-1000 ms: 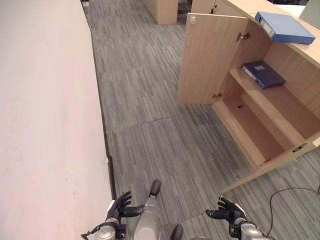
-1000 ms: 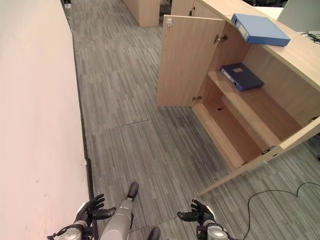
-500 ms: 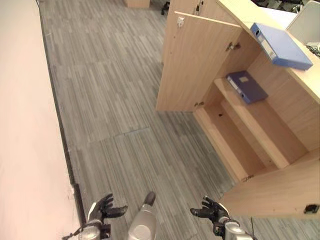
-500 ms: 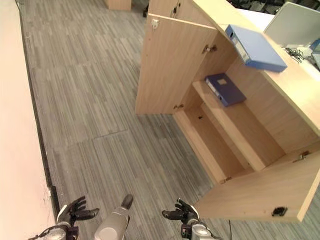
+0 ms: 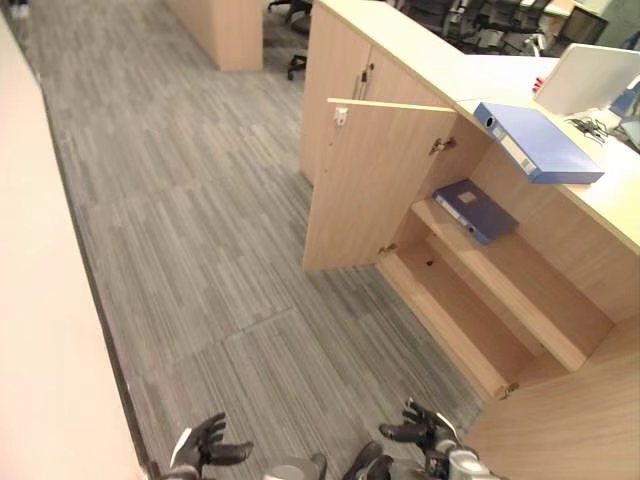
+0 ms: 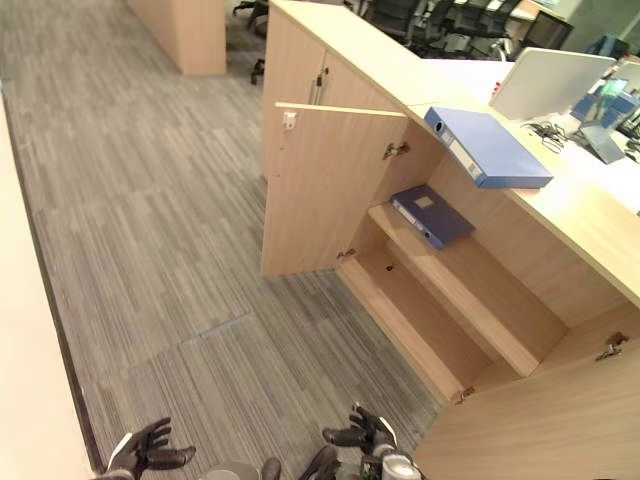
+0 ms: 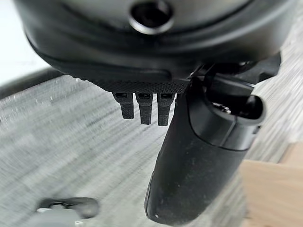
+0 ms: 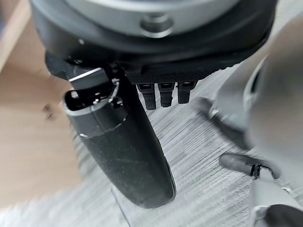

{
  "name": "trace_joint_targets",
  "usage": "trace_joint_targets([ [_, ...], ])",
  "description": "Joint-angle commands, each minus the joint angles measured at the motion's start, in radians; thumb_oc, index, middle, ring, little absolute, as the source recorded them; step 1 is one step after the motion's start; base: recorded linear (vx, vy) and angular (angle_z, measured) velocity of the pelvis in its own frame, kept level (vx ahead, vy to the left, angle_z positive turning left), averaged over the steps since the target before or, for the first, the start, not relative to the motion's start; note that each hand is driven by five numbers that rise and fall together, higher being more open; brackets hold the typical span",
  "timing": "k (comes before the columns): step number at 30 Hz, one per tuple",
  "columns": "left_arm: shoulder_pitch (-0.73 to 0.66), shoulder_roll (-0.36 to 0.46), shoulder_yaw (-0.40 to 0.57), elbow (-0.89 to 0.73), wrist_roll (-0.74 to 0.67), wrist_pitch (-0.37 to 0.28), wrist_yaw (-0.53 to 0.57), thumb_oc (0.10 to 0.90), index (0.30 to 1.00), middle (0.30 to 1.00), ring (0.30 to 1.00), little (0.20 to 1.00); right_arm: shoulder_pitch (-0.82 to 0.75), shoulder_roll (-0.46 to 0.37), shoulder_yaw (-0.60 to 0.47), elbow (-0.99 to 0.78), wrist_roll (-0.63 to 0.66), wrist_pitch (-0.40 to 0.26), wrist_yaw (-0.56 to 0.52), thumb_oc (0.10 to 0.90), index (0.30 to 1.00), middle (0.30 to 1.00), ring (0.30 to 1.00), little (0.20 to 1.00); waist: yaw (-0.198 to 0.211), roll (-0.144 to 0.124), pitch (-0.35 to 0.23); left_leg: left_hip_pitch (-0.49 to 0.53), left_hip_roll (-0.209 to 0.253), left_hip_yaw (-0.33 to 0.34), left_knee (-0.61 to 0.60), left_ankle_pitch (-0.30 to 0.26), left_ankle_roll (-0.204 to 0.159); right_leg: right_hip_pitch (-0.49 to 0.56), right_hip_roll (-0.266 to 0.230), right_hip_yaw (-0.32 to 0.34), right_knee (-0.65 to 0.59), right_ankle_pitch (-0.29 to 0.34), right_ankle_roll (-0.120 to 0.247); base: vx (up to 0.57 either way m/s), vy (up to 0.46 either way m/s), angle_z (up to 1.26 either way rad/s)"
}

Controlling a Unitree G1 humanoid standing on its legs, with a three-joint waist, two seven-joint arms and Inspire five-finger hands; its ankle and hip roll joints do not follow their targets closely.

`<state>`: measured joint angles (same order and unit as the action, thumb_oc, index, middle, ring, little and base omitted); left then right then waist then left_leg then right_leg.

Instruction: Put the empty folder in the office cabinet

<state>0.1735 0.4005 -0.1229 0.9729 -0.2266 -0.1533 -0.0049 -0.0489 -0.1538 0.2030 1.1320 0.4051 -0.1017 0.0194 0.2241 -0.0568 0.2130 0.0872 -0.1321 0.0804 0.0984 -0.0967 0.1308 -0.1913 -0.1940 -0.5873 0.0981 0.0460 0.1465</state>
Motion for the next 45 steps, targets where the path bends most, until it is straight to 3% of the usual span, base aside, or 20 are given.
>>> trace_joint_targets([
  [1,-0.083,0.035,0.001,-0.054,0.033,-0.061,0.003,0.800,0.900,0.900,0.900,0.900,-0.060,-0.027,-0.048,-0.048,0.041,-0.040,-0.015,0.800,0.900,0.900,0.900,0.900,0.014,0.014,0.021,0.023,0.158,-0.192,0.003,-0.097,-0.119,0.052,-0.069,0.124,-0.095,0.090,0.081,0.42,-0.105,-0.24],
  [3,-0.086,0.034,-0.001,-0.052,0.039,-0.062,0.002,0.800,0.900,0.900,0.900,0.900,-0.056,-0.029,-0.063,-0.045,0.037,-0.033,-0.014,0.800,0.900,0.900,0.900,0.900,0.001,0.039,0.017,0.050,0.191,-0.189,0.005,-0.131,-0.133,0.056,-0.110,0.129,-0.117,0.118,0.102,0.38,-0.121,0.82],
  [4,-0.086,0.030,-0.002,-0.045,0.040,-0.060,0.001,0.800,0.900,0.900,0.900,0.900,-0.052,-0.034,-0.067,-0.047,0.035,-0.030,-0.014,0.800,0.900,0.900,0.900,0.900,0.003,0.040,0.020,0.058,0.192,-0.166,0.008,-0.133,-0.141,0.078,-0.134,0.072,-0.127,0.135,0.101,0.39,-0.134,0.36],
  [6,-0.067,0.030,0.002,-0.027,0.061,-0.054,-0.005,0.800,0.900,0.900,0.900,0.900,-0.035,-0.033,-0.062,-0.044,0.025,-0.025,-0.009,0.800,0.900,0.900,0.900,0.900,0.028,0.028,-0.005,0.094,0.205,-0.101,0.003,-0.180,-0.152,0.152,-0.119,-0.047,-0.160,0.135,0.108,0.38,-0.077,-0.67],
  [9,-0.035,0.019,0.027,-0.018,0.064,-0.046,-0.003,0.800,0.900,0.900,0.900,0.900,-0.033,-0.031,-0.052,-0.046,0.011,-0.020,-0.003,0.800,0.900,0.900,0.900,0.900,0.030,0.038,-0.034,0.173,0.235,-0.051,-0.011,-0.203,-0.171,0.141,-0.140,-0.121,-0.094,0.141,0.111,0.57,-0.083,-0.98],
  [10,-0.017,0.005,0.036,-0.007,0.058,-0.048,-0.002,0.800,0.900,0.900,0.900,0.900,-0.025,-0.031,-0.035,-0.049,0.003,-0.025,0.003,0.800,0.900,0.900,0.900,0.900,0.006,0.064,-0.067,0.219,0.310,-0.030,0.000,-0.170,-0.213,0.132,-0.108,-0.154,-0.042,0.101,0.092,0.65,-0.178,-0.46],
  [12,-0.012,0.000,0.042,-0.006,0.054,-0.050,-0.002,0.800,0.900,0.900,0.900,0.900,-0.027,-0.033,-0.028,-0.051,0.000,-0.028,0.005,0.800,0.900,0.900,0.900,0.900,0.000,0.075,-0.073,0.211,0.338,-0.017,0.021,-0.145,-0.230,0.130,-0.095,-0.174,-0.028,0.083,0.084,0.43,-0.209,-0.10],
  [13,-0.015,-0.002,0.047,-0.013,0.034,-0.054,-0.001,0.800,0.900,0.900,0.900,0.900,-0.035,-0.039,-0.009,-0.067,0.005,-0.036,0.011,0.800,0.900,0.900,0.900,0.900,-0.007,0.081,-0.072,0.187,0.377,0.004,0.080,-0.083,-0.256,0.134,-0.065,-0.189,-0.027,0.054,0.062,0.36,-0.296,-0.25],
  [16,-0.034,-0.005,0.042,-0.026,0.017,-0.056,0.004,0.800,0.900,0.900,0.900,0.900,-0.035,-0.055,0.014,-0.082,0.003,-0.040,0.012,0.800,0.900,0.900,0.900,0.900,-0.018,0.075,-0.069,0.156,0.432,0.046,0.189,-0.007,-0.284,0.157,-0.020,-0.204,-0.040,-0.002,0.011,0.30,-0.218,-0.61],
  [17,-0.055,-0.016,0.036,-0.017,0.006,-0.055,0.013,0.800,0.900,0.900,0.900,0.900,-0.043,-0.076,0.018,-0.082,0.003,-0.043,0.005,0.800,0.900,0.900,0.900,0.900,-0.029,0.067,-0.062,0.109,0.457,0.053,0.272,0.062,-0.285,0.171,0.015,-0.168,-0.055,-0.045,-0.024,0.37,-0.122,-0.65],
  [18,-0.072,-0.030,0.018,-0.011,-0.005,-0.058,0.016,0.800,0.900,0.900,0.900,0.900,-0.043,-0.096,0.017,-0.083,0.011,-0.048,0.001,0.800,0.900,0.900,0.900,0.900,-0.039,0.044,-0.053,0.022,0.441,0.024,0.247,0.029,-0.257,0.195,0.036,-0.111,-0.078,-0.088,-0.047,0.29,-0.069,-0.17],
  [21,-0.078,-0.042,0.000,-0.017,0.001,-0.058,0.016,0.800,0.900,0.900,0.900,0.900,-0.037,-0.111,0.017,-0.097,0.009,-0.051,0.001,0.800,0.900,0.900,0.900,0.900,-0.045,0.037,-0.045,-0.042,0.408,-0.012,0.213,-0.018,-0.248,0.216,0.044,-0.061,-0.102,-0.102,-0.052,0.16,0.030,-0.60],
  [23,-0.088,-0.053,-0.022,-0.015,0.005,-0.061,0.018,0.800,0.900,0.900,0.900,0.900,-0.041,-0.126,0.028,-0.119,-0.002,-0.058,-0.001,0.800,0.900,0.900,0.900,0.900,-0.044,0.042,-0.028,-0.100,0.358,-0.083,0.133,-0.047,-0.255,0.236,0.053,0.000,-0.139,-0.107,-0.052,0.11,0.097,-1.08],
  [24,-0.096,-0.059,-0.034,-0.006,0.009,-0.063,0.022,0.800,0.900,0.900,0.900,0.900,-0.048,-0.133,0.043,-0.136,-0.011,-0.063,-0.003,0.800,0.900,0.900,0.900,0.900,-0.036,0.053,-0.015,-0.150,0.308,-0.176,0.069,-0.019,-0.262,0.256,0.074,0.061,-0.164,-0.115,-0.055,0.12,0.126,-0.51],
  [26,-0.102,-0.063,-0.040,-0.002,0.007,-0.064,0.024,0.800,0.900,0.900,0.900,0.900,-0.055,-0.133,0.051,-0.144,-0.012,-0.064,-0.003,0.800,0.900,0.900,0.900,0.900,-0.033,0.058,-0.007,-0.172,0.282,-0.222,0.038,0.008,-0.265,0.266,0.085,0.088,-0.169,-0.122,-0.060,0.09,0.128,-0.91],
  [27,-0.121,-0.072,-0.049,0.018,-0.009,-0.068,0.030,0.800,0.900,0.900,0.900,0.900,-0.072,-0.132,0.087,-0.168,-0.024,-0.072,-0.006,0.800,0.900,0.900,0.900,0.900,-0.022,0.076,0.022,-0.245,0.207,-0.337,-0.076,0.103,-0.253,0.278,0.113,0.140,-0.150,-0.140,-0.083,0.05,0.131,-1.29],
  [34,-0.133,-0.070,-0.021,0.087,-0.019,-0.063,0.032,0.800,0.900,0.900,0.900,0.900,-0.093,-0.109,0.153,-0.189,-0.061,-0.070,0.005,0.800,0.900,0.900,0.900,0.900,0.022,0.084,0.056,-0.344,0.174,-0.322,-0.160,0.183,-0.235,0.311,0.186,0.214,-0.060,-0.225,-0.110,0.19,0.122,-0.60],
  [40,-0.129,-0.029,-0.008,0.135,0.005,-0.048,0.029,0.800,0.900,0.900,0.900,0.900,-0.088,-0.076,0.171,-0.187,-0.063,-0.069,0.009,0.800,0.900,0.900,0.900,0.900,0.052,0.035,0.036,-0.326,0.181,-0.342,-0.119,0.218,-0.217,0.343,0.212,0.253,-0.010,-0.275,-0.097,0.23,0.166,-0.34],
  [42,-0.133,-0.008,-0.009,0.144,0.020,-0.043,0.030,0.800,0.900,0.900,0.900,0.900,-0.087,-0.054,0.162,-0.176,-0.057,-0.066,0.006,0.800,0.900,0.900,0.900,0.900,0.059,0.006,0.022,-0.306,0.167,-0.334,-0.092,0.224,-0.193,0.345,0.192,0.261,0.031,-0.265,-0.073,0.26,0.269,-0.19],
  [45,-0.134,0.003,-0.012,0.145,0.022,-0.040,0.027,0.800,0.900,0.900,0.900,0.900,-0.100,-0.040,0.153,-0.162,-0.049,-0.063,0.006,0.800,0.900,0.900,0.900,0.900,0.059,-0.006,0.008,-0.292,0.156,-0.321,-0.076,0.217,-0.175,0.325,0.166,0.265,0.080,-0.244,-0.038,0.15,0.224,-0.03],
])
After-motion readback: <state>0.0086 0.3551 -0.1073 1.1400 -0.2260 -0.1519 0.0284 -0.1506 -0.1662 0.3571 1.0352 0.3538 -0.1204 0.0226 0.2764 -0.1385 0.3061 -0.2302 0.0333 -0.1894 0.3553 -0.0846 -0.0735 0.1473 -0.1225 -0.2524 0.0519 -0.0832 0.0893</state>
